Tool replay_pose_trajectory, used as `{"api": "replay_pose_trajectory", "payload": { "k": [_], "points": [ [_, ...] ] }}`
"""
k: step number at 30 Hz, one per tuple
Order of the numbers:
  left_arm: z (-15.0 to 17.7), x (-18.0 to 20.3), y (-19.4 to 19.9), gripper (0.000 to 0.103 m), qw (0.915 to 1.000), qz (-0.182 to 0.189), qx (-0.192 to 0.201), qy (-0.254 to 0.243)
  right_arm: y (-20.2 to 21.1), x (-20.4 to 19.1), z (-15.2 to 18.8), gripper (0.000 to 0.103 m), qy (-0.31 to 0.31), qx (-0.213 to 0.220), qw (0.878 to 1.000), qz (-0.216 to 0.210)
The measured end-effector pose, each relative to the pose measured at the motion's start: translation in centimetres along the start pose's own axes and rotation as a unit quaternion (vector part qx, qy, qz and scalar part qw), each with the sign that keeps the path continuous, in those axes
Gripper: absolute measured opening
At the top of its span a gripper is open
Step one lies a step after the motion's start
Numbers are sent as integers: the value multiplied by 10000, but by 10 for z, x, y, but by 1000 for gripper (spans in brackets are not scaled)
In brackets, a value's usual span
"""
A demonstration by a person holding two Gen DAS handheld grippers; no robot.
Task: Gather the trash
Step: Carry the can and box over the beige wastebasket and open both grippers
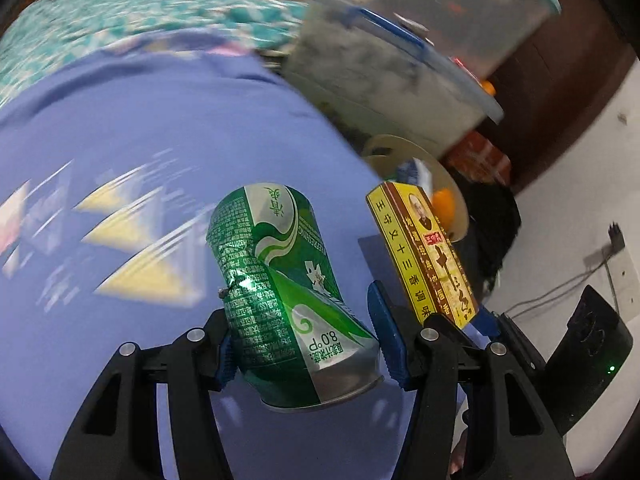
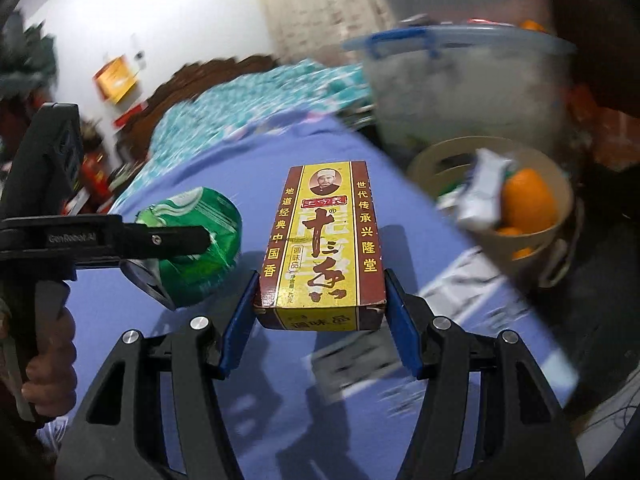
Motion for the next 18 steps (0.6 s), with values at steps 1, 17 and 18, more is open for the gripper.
{"api": "replay_pose_trajectory", "payload": {
  "k": [1,17,18],
  "points": [
    [-7,9,-10,54,10000,42,-42,-76,0,11,-6,62,-64,46,10000,56],
    [-95,140,-175,55,9916,433,-460,-1131,-70,176,-80,62,-1077,-64,9905,846],
    [-97,142,-183,55,9912,430,-471,-1156,-76,179,-79,63,-1100,-171,9903,835]
  ]
}}
Point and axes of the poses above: each gripper's, at about its wrist camera, not at the fingertips, and y roughly against the way its jaws point, x to its right, z to its underside, the point moved 8 cm from there along -y, roughly the way its jaws point, and after that the axes turned 9 degrees about x, right-handed, at the moved point
